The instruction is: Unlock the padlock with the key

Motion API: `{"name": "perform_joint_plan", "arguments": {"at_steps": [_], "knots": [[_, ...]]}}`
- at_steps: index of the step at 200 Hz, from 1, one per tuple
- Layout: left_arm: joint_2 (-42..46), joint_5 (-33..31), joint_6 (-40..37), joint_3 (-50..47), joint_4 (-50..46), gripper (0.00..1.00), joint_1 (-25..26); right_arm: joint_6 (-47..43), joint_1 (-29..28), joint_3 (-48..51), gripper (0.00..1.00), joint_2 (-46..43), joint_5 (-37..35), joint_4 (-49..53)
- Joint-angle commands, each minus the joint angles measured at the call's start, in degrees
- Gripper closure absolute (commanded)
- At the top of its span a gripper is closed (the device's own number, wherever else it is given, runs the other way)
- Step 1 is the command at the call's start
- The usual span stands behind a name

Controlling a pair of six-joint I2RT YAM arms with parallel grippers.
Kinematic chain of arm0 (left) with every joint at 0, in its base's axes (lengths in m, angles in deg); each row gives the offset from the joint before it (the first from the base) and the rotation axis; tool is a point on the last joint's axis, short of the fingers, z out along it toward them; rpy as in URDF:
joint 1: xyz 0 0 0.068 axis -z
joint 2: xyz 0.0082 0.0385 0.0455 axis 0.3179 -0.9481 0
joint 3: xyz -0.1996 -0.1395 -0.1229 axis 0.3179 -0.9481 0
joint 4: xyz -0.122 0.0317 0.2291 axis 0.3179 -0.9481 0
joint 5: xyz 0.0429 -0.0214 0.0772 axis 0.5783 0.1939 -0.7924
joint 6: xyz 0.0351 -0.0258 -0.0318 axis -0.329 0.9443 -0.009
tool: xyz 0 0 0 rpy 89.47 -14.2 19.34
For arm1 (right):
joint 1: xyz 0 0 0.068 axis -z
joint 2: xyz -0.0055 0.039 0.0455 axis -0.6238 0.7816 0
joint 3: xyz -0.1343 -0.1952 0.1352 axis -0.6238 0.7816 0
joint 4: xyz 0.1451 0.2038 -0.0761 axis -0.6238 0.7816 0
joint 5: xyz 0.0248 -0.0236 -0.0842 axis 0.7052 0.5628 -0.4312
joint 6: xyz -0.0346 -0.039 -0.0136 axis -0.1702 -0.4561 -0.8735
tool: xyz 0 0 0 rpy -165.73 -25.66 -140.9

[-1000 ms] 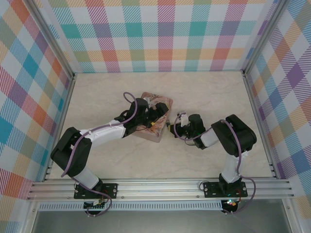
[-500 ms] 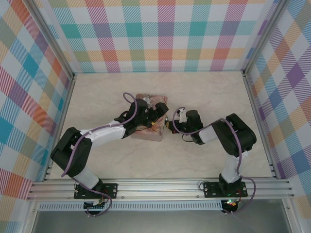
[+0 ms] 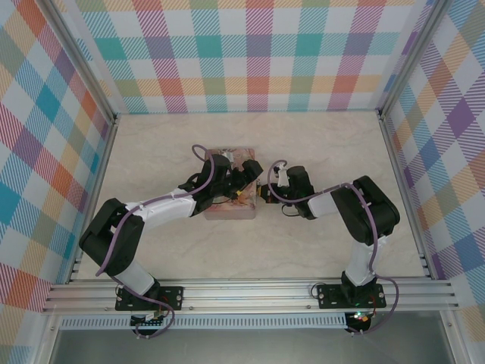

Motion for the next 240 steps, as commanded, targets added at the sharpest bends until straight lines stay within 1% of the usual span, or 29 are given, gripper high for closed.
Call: {"name": "perform_joint_plan", "arguments": {"at_steps": [1, 11, 19, 77, 126, 154, 222, 240], "knots": [[-1.81, 1.02, 0.90, -2.51, -6.35, 0.04, 0.90, 0.22, 0.40, -3.21, 1.00, -2.35, -2.75, -0.37], [-1.75, 0.95, 0.95, -2.61, -6.35, 0.04, 0.84, -0.06, 0.42, -3.83, 1.00, -2.40, -3.14, -0.36], [-1.70, 0.93, 0.95, -2.62, -6.35, 0.04, 0.87, -0.32, 0.42, -4.38, 1.00, -2.47, -3.73, 2.14], [-1.57, 1.15, 0.94, -2.96, -6.10, 0.04, 0.83, -3.33, 0.46, -8.83, 1.00, -1.43, -5.73, 7.71], [-1.41, 0.96, 1.29, -3.31, -5.70, 0.04, 0.83, -9.82, 0.15, -11.14, 1.00, -0.95, -9.77, 12.84], [-0.98, 0.81, 1.56, -3.43, -5.60, 0.04, 0.83, -13.59, -1.01, -11.98, 1.00, -0.08, -12.48, 15.64], [1.09, 0.84, 1.23, -2.76, -6.60, 0.04, 0.65, -18.52, -3.81, -12.20, 1.00, 1.34, -17.18, 18.82], [1.69, 1.47, 1.21, -2.42, -6.78, 0.03, 0.56, -17.74, -4.07, -12.05, 1.00, 1.79, -18.38, 17.93]]}}
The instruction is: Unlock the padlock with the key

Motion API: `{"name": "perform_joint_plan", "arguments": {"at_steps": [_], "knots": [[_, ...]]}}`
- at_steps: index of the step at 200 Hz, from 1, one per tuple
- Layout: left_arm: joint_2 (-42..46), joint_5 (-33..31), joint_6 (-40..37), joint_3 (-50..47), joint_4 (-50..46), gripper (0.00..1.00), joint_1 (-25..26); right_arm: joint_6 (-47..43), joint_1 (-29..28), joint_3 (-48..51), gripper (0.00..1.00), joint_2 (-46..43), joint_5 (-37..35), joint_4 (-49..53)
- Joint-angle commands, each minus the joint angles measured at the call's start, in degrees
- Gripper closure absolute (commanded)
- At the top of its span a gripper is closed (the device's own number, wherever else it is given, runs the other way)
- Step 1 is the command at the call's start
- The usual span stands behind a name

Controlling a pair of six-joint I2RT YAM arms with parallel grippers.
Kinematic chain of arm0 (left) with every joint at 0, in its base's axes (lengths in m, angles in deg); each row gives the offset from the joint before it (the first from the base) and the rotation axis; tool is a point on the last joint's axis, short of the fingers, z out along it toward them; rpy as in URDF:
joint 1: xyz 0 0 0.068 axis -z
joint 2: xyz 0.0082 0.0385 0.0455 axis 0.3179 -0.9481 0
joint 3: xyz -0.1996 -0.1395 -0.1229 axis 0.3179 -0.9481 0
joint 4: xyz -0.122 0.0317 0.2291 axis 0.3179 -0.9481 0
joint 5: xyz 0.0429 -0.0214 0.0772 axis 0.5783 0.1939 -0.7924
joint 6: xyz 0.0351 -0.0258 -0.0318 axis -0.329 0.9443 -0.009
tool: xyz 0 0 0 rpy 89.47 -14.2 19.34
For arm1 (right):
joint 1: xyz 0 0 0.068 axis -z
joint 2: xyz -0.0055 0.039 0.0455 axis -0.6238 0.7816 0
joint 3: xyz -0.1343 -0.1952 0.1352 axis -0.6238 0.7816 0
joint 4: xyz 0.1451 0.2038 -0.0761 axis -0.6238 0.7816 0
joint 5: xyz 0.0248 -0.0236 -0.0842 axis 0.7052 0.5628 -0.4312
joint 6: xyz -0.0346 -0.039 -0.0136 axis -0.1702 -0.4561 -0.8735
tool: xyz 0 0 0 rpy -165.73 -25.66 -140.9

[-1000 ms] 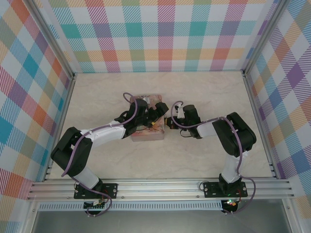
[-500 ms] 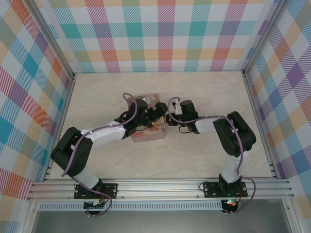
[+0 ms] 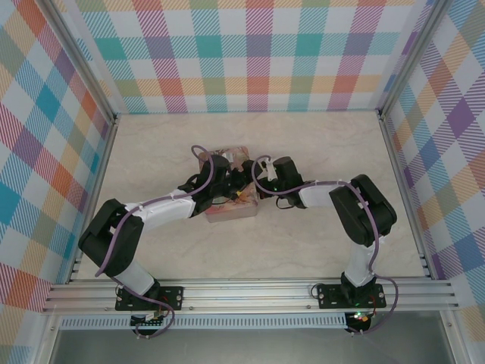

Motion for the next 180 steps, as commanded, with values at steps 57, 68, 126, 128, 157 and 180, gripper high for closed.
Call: {"name": "perform_joint_plan", "arguments": {"at_steps": [57, 68, 126, 128, 157, 180], "knots": [[3.16, 1.72, 2.21, -4.14, -6.68, 0.03, 0.49, 6.89, 0.17, -3.13, 1.00, 2.73, -2.07, -5.12], [4.29, 1.70, 2.03, -4.60, -7.17, 0.03, -0.04, 7.39, 0.17, -2.57, 1.00, 2.08, -1.88, -5.30], [13.36, 2.12, -1.93, -5.41, -14.57, 0.00, -6.87, 10.21, -0.12, 5.40, 1.00, -1.39, 0.65, -8.10], [13.73, 2.15, -2.22, -5.39, -15.00, 0.00, -7.21, 10.22, -0.11, 5.51, 1.00, -1.48, 0.59, -8.12], [19.07, 0.21, -7.65, -5.56, -23.30, 0.00, -14.09, 10.55, -0.26, 6.82, 1.00, -3.14, -0.35, -7.91], [19.54, -3.82, -15.49, -3.12, -31.23, 0.00, -18.31, 11.07, -0.31, 7.21, 1.00, -3.35, -0.33, -8.25]]}}
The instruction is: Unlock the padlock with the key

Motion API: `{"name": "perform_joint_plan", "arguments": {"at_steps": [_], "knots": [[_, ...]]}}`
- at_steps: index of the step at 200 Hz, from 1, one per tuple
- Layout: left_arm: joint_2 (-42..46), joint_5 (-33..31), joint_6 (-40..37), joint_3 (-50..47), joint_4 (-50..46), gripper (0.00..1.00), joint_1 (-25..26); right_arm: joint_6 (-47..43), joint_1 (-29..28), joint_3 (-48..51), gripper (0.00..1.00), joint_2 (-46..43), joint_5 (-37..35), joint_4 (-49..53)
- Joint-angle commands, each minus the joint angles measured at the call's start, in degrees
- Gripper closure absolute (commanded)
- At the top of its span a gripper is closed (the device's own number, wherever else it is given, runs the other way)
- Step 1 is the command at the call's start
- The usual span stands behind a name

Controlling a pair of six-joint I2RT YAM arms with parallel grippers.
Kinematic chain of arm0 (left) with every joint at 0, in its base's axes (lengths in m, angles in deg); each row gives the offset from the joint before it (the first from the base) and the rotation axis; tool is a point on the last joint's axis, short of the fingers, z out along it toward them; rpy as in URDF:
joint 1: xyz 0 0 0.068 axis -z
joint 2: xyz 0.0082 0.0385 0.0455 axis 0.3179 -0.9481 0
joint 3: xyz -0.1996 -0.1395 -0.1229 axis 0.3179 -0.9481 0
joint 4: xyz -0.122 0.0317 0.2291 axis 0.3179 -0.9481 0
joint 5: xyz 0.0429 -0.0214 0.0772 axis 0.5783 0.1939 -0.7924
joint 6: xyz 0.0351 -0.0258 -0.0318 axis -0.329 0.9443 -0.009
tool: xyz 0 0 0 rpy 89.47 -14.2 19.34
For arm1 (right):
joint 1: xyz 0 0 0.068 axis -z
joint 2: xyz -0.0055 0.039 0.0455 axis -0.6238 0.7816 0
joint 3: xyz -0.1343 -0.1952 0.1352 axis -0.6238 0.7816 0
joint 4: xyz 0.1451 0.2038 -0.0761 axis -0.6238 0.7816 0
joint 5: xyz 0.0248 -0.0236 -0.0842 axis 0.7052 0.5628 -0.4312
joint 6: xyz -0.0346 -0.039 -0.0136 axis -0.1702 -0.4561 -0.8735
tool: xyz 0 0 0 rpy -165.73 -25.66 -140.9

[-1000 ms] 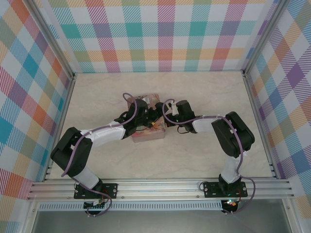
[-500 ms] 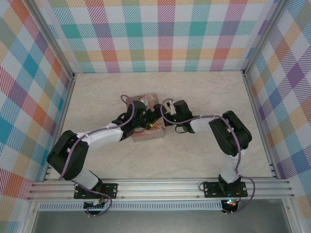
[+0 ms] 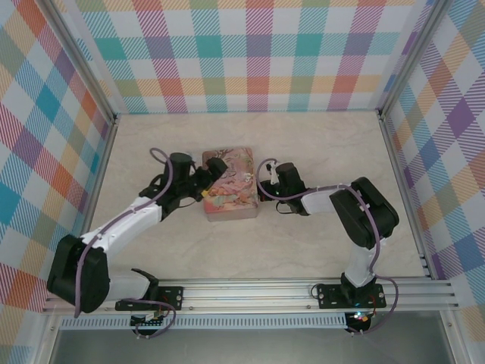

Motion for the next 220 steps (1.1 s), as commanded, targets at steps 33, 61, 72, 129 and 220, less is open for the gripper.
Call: {"name": "perform_joint_plan", "arguments": {"at_steps": [33, 61, 72, 129, 220], "knots": [[-4.59, -4.65, -14.96, 4.42, -14.96, 0.00, -3.71, 1.41, 0.04, 1.42, 1.00, -1.65, 0.02, -1.15], [-9.81, -5.25, -16.42, 5.88, -14.32, 0.00, -3.63, 1.64, -0.05, 1.52, 1.00, -2.06, 0.43, -1.07], [-11.61, -5.02, -17.30, 6.53, -13.90, 0.00, -3.59, 1.92, -0.20, 1.61, 1.00, -2.06, 0.95, -1.09], [-20.41, -3.69, -23.14, 12.73, -14.71, 0.03, -3.63, 2.43, -1.28, 2.32, 1.00, -2.72, 0.48, -0.80], [-30.32, -2.92, -38.30, 21.53, -20.61, 0.15, -3.63, 5.98, -2.03, 3.91, 1.00, -4.70, 1.22, -2.14]]}}
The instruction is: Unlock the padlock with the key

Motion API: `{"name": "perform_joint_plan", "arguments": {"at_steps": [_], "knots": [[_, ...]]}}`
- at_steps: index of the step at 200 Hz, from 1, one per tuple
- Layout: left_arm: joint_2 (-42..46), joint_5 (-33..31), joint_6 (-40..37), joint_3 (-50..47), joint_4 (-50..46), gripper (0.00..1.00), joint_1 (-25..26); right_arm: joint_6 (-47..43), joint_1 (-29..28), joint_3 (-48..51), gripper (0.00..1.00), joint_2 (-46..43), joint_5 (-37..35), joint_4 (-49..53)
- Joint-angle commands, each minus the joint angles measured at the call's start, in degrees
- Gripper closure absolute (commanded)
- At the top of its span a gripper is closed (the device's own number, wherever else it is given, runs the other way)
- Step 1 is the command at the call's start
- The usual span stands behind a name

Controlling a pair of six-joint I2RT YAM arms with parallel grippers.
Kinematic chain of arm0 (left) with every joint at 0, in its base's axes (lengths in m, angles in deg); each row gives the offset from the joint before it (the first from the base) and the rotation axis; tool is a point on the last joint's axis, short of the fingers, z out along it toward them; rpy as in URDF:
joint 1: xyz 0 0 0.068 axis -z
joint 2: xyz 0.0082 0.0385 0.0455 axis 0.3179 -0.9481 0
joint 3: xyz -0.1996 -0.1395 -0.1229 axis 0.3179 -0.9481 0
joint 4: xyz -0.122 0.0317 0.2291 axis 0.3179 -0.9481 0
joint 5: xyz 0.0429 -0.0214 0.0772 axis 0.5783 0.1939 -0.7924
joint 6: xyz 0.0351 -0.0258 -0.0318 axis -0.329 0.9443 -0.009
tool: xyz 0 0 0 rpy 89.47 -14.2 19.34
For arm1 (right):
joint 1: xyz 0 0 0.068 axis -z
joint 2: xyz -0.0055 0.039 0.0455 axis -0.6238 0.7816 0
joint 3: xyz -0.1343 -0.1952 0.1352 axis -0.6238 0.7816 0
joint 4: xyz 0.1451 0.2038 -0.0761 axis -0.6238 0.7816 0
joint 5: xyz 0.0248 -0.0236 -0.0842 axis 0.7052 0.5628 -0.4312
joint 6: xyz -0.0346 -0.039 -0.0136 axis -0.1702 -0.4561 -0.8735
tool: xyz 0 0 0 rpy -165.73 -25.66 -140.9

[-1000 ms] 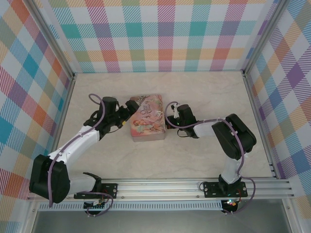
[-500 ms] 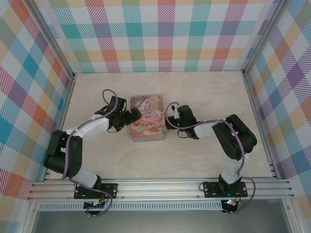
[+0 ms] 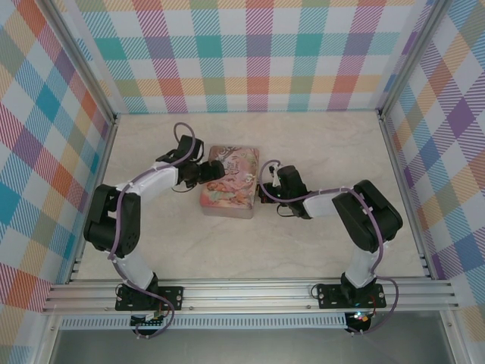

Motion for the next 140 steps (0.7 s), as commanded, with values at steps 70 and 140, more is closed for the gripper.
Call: {"name": "perform_joint_plan", "arguments": {"at_steps": [70, 140], "knots": [[-5.43, -2.13, -11.66, 1.89, -6.16, 0.16, 0.08, 11.50, 0.80, -0.78, 1.00, 0.58, 0.28, -3.06], [-6.69, -4.07, -13.43, 1.38, -6.06, 0.17, 0.11, 18.35, 0.79, -5.88, 1.00, 3.62, -0.02, -2.53]]}}
